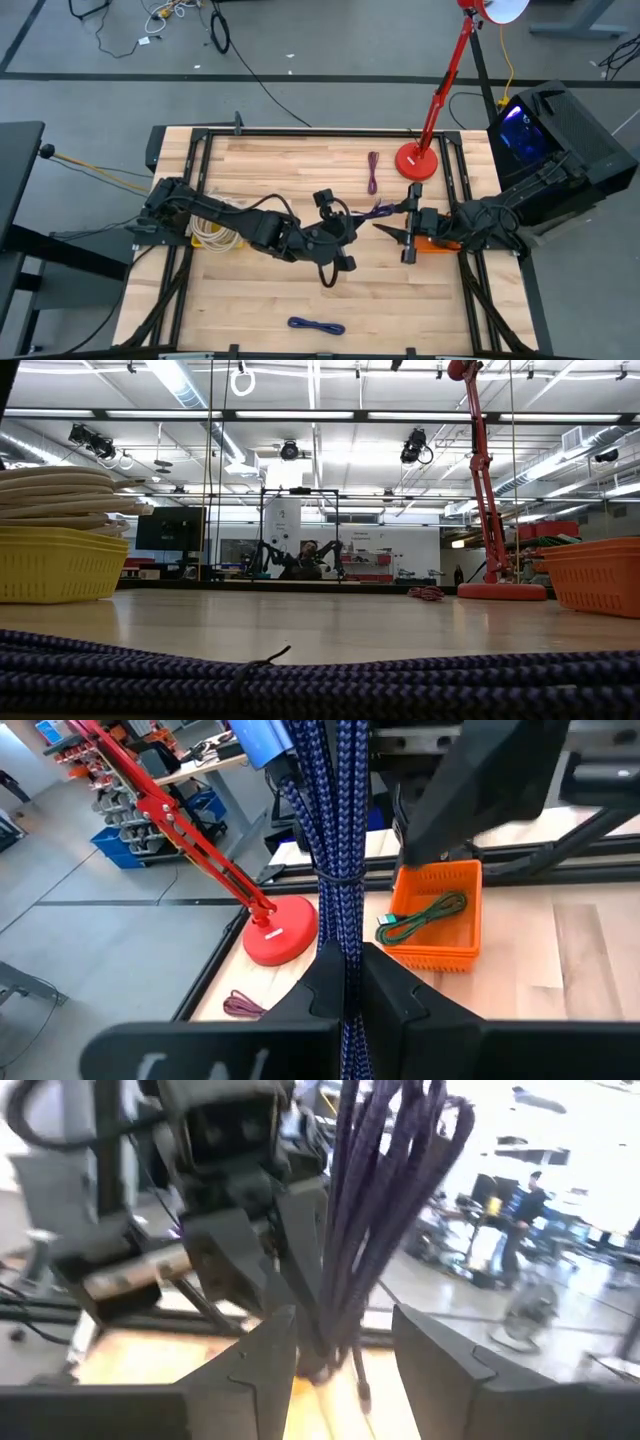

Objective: Pick & Place USB Port
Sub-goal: Put the blue charger cable into the orange basket

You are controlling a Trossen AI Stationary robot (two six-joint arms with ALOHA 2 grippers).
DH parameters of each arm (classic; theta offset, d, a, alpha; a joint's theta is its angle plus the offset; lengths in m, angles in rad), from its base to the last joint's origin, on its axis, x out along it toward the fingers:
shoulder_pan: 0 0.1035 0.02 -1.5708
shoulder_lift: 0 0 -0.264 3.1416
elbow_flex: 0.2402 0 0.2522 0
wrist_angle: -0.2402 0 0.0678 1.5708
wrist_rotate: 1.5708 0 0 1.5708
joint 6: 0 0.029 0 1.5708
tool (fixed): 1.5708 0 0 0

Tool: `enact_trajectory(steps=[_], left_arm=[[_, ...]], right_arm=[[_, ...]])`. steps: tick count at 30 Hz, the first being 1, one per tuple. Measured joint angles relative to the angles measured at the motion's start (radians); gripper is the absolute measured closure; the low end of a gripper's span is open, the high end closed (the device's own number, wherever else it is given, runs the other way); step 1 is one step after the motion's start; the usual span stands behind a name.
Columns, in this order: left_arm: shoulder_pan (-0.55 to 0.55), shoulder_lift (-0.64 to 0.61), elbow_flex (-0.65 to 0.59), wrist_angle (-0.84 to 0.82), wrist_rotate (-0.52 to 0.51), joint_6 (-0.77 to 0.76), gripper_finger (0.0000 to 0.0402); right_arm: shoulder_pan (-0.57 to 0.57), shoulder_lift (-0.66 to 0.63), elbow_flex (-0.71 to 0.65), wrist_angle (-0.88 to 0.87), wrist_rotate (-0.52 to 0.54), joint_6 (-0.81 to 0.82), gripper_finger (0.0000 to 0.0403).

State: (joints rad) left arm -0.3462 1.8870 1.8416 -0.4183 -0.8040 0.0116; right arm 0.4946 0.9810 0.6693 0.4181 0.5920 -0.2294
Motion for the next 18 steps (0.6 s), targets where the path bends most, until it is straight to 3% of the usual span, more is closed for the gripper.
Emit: enact_trajectory(steps=[3, 13, 16, 18], left_arm=[[0.000, 0.000, 0.000, 0.000, 0.004, -0.005, 0.0385], [0.001, 0.000, 0.000, 0.011, 0.065, -0.026, 0.0385], [0.003, 0.000, 0.000, 0.011, 0.082, -0.026, 0.0385], [0.007, 0.000, 0.000, 0.010, 0.087, -0.026, 0.0385]], right_arm=[[-0.006, 0.000, 0.000, 0.034, -0.047, 0.000, 0.0234], [-0.024, 0.000, 0.000, 0.039, -0.056, -0.006, 0.0243], [-0.024, 0.000, 0.000, 0.029, -0.069, -0.020, 0.0290], [-0.024, 0.000, 0.000, 0.022, -0.083, -0.025, 0.0351]])
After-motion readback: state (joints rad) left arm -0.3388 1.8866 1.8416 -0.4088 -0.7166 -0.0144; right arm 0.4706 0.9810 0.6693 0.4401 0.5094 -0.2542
